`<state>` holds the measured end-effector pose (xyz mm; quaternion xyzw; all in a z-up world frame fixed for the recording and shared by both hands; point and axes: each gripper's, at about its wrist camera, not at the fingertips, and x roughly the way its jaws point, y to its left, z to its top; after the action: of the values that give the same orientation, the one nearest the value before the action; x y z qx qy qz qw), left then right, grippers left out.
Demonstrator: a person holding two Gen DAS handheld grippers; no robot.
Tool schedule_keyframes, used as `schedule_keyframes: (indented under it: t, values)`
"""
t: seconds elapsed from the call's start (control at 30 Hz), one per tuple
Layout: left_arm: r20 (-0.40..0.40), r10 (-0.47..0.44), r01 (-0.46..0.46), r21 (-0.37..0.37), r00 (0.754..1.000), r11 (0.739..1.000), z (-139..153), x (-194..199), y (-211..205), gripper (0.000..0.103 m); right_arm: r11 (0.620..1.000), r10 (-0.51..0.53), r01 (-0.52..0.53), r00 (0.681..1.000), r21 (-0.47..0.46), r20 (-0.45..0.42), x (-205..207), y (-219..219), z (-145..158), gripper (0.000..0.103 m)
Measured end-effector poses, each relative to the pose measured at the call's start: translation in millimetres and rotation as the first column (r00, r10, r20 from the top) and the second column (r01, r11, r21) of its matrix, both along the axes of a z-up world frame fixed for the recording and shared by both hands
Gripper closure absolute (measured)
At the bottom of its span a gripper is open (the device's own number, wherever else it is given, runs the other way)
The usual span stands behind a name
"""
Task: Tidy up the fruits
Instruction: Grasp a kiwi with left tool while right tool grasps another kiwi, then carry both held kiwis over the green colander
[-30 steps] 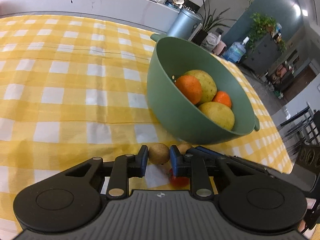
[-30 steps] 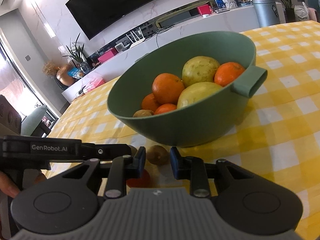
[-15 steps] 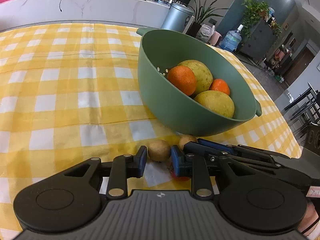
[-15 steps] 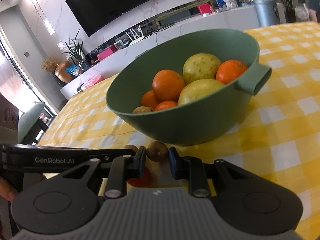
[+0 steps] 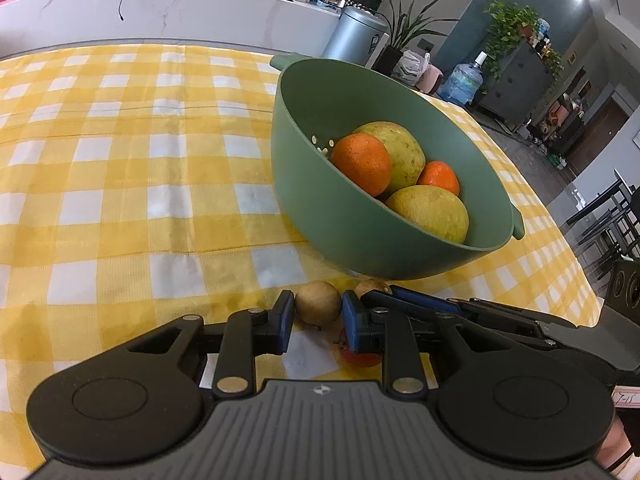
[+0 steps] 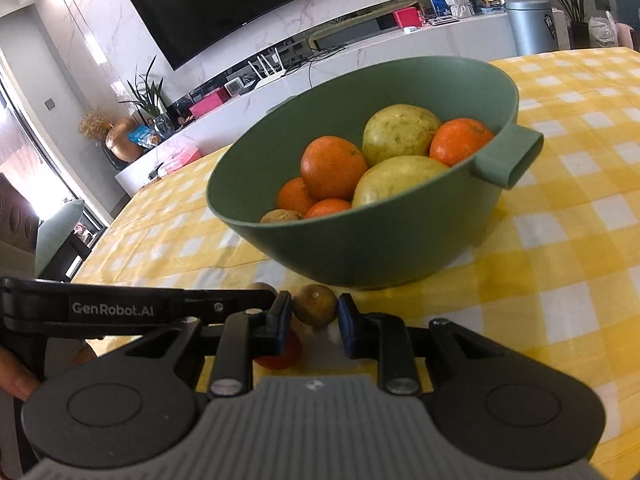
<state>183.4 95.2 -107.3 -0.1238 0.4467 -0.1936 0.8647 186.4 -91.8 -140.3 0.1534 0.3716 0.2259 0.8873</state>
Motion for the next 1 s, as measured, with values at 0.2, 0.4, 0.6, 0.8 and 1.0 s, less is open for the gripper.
schedule_keyframes:
  t: [0.2,0.4,0.6,0.8,1.0]
  values:
    - [0.018,0.031,-0.031,0.0,0.999,1.0,10.6,-3.4,5.4,0.075,1.0,-0.003,0.002,1.0,0.006,0.007,-3.5,-1.1,1.5,0.082]
    - [0.066,0.054,-0.055,0.011,0.996,0.998,31.9,-9.5,9.0,0.074,1.0,0.008,-0.007,0.998,-0.025,0.059,-15.6,0.1,11.9,0.082]
    - [0.134,0.062,-0.066,0.024,0.989,0.998,53.1,-17.1,8.6,0.074,0.999,0.016,-0.013,0.997,-0.045,0.079,-30.0,-1.7,24.3,0.083]
    - [0.201,0.049,-0.055,0.026,0.978,0.998,72.3,-18.0,-1.5,0.074,0.998,0.046,-0.041,0.991,-0.047,0.129,-49.8,-7.4,43.3,0.083]
    - [0.245,0.031,-0.038,0.021,0.969,0.999,84.3,-8.7,-16.4,0.075,0.998,0.045,-0.037,0.977,-0.041,0.211,-61.1,-12.1,69.3,0.083]
